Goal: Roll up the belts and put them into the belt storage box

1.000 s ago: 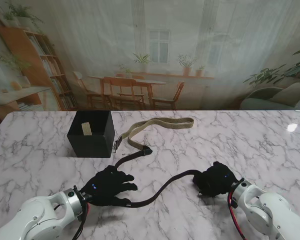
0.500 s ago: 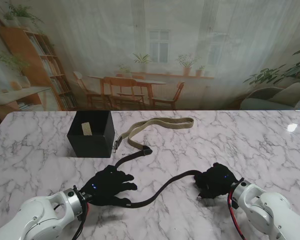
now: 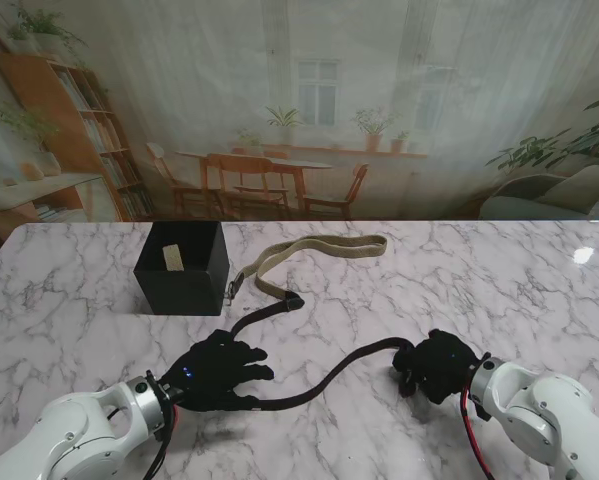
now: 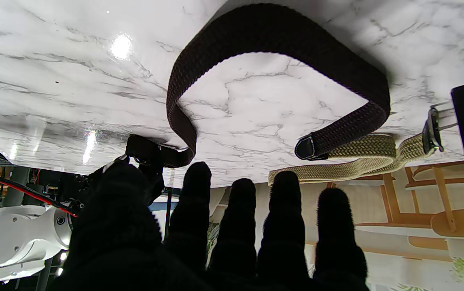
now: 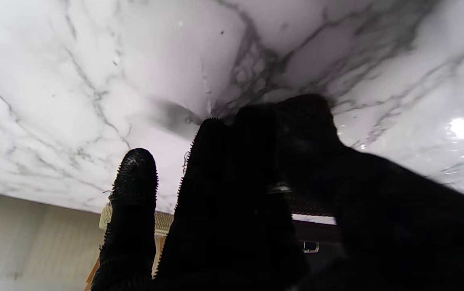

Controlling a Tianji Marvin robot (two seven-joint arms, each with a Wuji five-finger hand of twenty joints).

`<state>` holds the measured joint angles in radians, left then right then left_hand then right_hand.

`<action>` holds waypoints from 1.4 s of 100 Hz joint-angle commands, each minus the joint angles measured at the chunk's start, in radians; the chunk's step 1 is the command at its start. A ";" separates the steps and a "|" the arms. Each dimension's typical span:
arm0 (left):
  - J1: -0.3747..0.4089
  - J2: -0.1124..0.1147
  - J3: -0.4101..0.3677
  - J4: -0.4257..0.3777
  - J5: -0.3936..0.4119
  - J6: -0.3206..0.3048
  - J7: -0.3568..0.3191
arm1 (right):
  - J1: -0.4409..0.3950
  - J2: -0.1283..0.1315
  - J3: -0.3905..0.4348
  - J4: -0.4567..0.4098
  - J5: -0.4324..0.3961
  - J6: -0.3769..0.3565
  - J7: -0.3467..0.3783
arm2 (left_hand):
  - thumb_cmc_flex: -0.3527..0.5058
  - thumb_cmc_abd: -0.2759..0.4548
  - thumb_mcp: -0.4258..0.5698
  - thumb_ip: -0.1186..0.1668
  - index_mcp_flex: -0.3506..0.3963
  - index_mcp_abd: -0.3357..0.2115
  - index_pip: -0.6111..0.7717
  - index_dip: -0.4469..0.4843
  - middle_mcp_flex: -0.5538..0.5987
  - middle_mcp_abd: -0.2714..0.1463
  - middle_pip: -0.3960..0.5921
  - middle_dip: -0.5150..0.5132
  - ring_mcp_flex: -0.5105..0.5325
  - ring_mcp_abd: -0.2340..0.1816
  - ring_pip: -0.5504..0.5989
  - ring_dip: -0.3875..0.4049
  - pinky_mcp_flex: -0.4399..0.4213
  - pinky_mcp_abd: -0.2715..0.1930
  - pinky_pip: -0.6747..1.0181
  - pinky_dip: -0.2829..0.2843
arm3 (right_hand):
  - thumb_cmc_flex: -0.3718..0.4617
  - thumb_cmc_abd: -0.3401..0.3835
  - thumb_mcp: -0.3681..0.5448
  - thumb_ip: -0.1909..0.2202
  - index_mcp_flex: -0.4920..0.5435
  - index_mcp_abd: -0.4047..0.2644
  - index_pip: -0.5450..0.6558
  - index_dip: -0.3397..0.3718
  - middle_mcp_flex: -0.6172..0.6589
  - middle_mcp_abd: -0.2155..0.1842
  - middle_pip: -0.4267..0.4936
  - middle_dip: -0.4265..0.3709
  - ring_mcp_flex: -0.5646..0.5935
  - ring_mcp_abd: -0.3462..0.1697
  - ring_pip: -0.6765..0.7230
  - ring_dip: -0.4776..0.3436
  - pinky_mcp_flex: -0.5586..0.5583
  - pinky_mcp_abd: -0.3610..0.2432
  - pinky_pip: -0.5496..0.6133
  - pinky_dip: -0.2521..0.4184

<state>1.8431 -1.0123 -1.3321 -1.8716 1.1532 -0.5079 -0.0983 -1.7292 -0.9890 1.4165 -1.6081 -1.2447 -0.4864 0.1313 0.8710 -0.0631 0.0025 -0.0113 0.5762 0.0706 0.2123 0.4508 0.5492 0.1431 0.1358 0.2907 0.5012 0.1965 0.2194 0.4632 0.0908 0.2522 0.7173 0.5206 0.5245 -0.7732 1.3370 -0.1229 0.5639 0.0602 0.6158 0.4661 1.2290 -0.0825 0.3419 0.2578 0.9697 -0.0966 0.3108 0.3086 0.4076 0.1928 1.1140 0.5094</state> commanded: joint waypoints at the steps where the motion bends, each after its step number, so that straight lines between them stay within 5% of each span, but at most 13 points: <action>1: 0.000 -0.001 0.003 0.002 -0.002 0.000 -0.015 | 0.004 -0.003 -0.014 0.036 0.022 0.020 -0.016 | -0.007 0.039 -0.026 -0.002 0.010 0.011 0.007 0.004 0.022 0.007 0.014 0.012 -0.017 0.012 0.015 0.007 -0.017 0.037 -0.030 0.001 | 0.061 -0.055 0.042 -0.066 0.087 0.012 0.127 0.051 0.050 -0.055 0.011 0.037 0.033 -0.054 0.040 0.009 0.003 -0.011 0.018 -0.006; 10: -0.001 -0.001 0.004 0.003 -0.003 0.000 -0.014 | 0.013 -0.004 -0.030 0.067 0.002 0.044 -0.084 | -0.004 0.039 -0.025 -0.001 0.009 0.012 0.007 0.003 0.021 0.007 0.014 0.012 -0.018 0.011 0.015 0.007 -0.017 0.037 -0.030 0.001 | 0.076 0.003 -0.053 -0.096 0.096 -0.075 0.270 -0.071 0.079 0.006 0.074 0.148 0.069 0.003 0.079 0.074 -0.001 0.025 0.028 0.005; 26: -0.002 -0.001 0.006 0.005 -0.005 0.000 -0.015 | 0.016 -0.006 -0.043 0.093 -0.011 0.071 -0.151 | -0.005 0.039 -0.025 -0.001 0.007 0.012 0.006 0.003 0.020 0.006 0.014 0.012 -0.016 0.010 0.015 0.008 -0.016 0.037 -0.029 0.001 | 0.070 0.110 -0.197 -0.135 0.129 -0.218 0.406 -0.112 0.047 0.055 0.232 0.296 0.095 0.086 0.150 0.168 -0.009 0.082 0.033 0.026; 40: -0.004 -0.001 0.008 0.006 -0.007 0.000 -0.015 | 0.010 -0.007 -0.044 0.093 -0.015 0.085 -0.167 | -0.007 0.040 -0.026 -0.002 0.007 0.011 0.006 0.003 0.020 0.006 0.014 0.012 -0.017 0.011 0.015 0.008 -0.017 0.036 -0.030 0.001 | 0.005 0.156 -0.280 -0.135 0.182 -0.367 0.410 -0.057 -0.189 0.099 0.323 0.441 0.001 0.146 0.192 0.232 -0.044 0.166 0.018 0.057; 55: -0.003 -0.001 0.009 0.007 -0.007 0.001 -0.014 | 0.003 -0.011 -0.042 0.082 0.013 0.094 -0.130 | -0.006 0.040 -0.025 -0.001 0.008 0.012 0.006 0.003 0.018 0.008 0.014 0.012 -0.018 0.012 0.015 0.008 -0.018 0.037 -0.031 0.001 | -0.032 0.172 -0.329 -0.123 0.154 -0.454 0.395 0.018 -0.553 0.164 0.373 0.445 -0.180 0.156 0.221 0.241 -0.055 0.272 -0.018 0.068; 66: -0.003 -0.001 0.008 0.007 -0.006 0.001 -0.013 | 0.001 -0.012 -0.042 0.078 0.028 0.096 -0.115 | -0.006 0.040 -0.025 -0.001 0.008 0.013 0.006 0.003 0.018 0.008 0.014 0.012 -0.018 0.011 0.015 0.008 -0.018 0.038 -0.031 0.000 | -0.039 0.165 -0.340 -0.119 0.168 -0.442 0.413 0.031 -0.716 0.219 0.203 0.227 -0.243 0.168 0.210 0.187 -0.041 0.305 -0.030 0.060; 87: -0.004 -0.001 0.008 0.008 -0.005 -0.001 -0.011 | 0.004 -0.016 -0.049 0.086 0.071 0.102 -0.099 | -0.007 0.039 -0.025 -0.001 0.010 0.010 0.008 0.004 0.017 0.006 0.013 0.011 -0.018 0.010 0.015 0.008 -0.017 0.037 -0.031 0.001 | -0.022 0.161 -0.318 -0.121 0.229 -0.344 0.451 -0.139 -0.747 0.288 0.051 -0.002 -0.292 0.239 -0.025 0.012 -0.050 0.337 -0.097 -0.003; 104: -0.016 -0.003 0.001 0.004 -0.006 -0.012 0.001 | 0.017 -0.021 -0.065 0.105 0.104 0.124 -0.107 | -0.007 0.039 -0.026 -0.001 0.014 0.009 0.010 0.005 0.017 0.006 0.013 0.011 -0.016 0.010 0.015 0.007 -0.012 0.036 -0.028 0.002 | -0.046 0.160 -0.291 -0.125 0.113 -0.165 0.597 -0.138 -0.648 0.273 0.026 -0.028 -0.258 0.225 -0.053 -0.009 -0.047 0.317 -0.103 -0.039; 111: -0.027 -0.005 0.001 0.006 -0.016 -0.010 0.004 | 0.023 -0.023 -0.072 0.116 0.111 0.131 -0.121 | -0.006 0.040 -0.025 -0.001 0.015 0.010 0.010 0.005 0.017 0.006 0.013 0.011 -0.015 0.011 0.016 0.008 -0.011 0.036 -0.025 0.004 | -0.050 0.158 -0.282 -0.124 0.087 -0.160 0.681 -0.170 -0.592 0.254 0.051 -0.016 -0.244 0.210 -0.041 -0.002 -0.048 0.310 -0.090 -0.047; 122: -0.048 -0.006 0.009 0.014 -0.037 0.001 -0.002 | 0.021 -0.026 -0.074 0.118 0.107 0.135 -0.163 | -0.005 0.039 -0.025 -0.001 0.016 0.011 0.012 0.006 0.016 0.005 0.014 0.012 -0.015 0.009 0.018 0.010 -0.011 0.035 -0.022 0.006 | -0.053 0.153 -0.280 -0.119 0.083 -0.181 0.770 -0.174 -0.473 0.171 0.156 0.033 -0.209 0.185 -0.010 0.015 -0.039 0.295 -0.069 -0.046; 140: -0.065 -0.007 0.021 0.023 -0.039 0.010 0.002 | 0.024 -0.031 -0.078 0.136 0.105 0.136 -0.229 | -0.006 0.041 -0.025 -0.001 0.017 0.010 0.013 0.007 0.015 0.006 0.014 0.012 -0.014 0.008 0.019 0.011 -0.013 0.034 -0.021 0.006 | -0.068 0.143 -0.292 -0.113 0.139 -0.176 0.815 -0.200 -0.379 0.136 0.264 0.120 -0.150 0.179 0.029 0.041 -0.014 0.282 -0.053 -0.048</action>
<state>1.7820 -1.0157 -1.3171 -1.8532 1.1125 -0.5041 -0.0855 -1.7022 -1.0155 1.3439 -1.4843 -1.1385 -0.3549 -0.0814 0.8710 -0.0631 0.0025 -0.0113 0.5762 0.0706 0.2147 0.4508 0.5493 0.1431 0.1358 0.2908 0.5012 0.1965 0.2198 0.4632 0.0907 0.2522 0.7173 0.5206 0.4699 -0.6672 1.0309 -0.2553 0.6093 -0.2678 1.1893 0.2238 0.7426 0.2404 0.4490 0.3288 0.8060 0.1171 0.3130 0.3304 0.3860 0.4720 1.0403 0.4752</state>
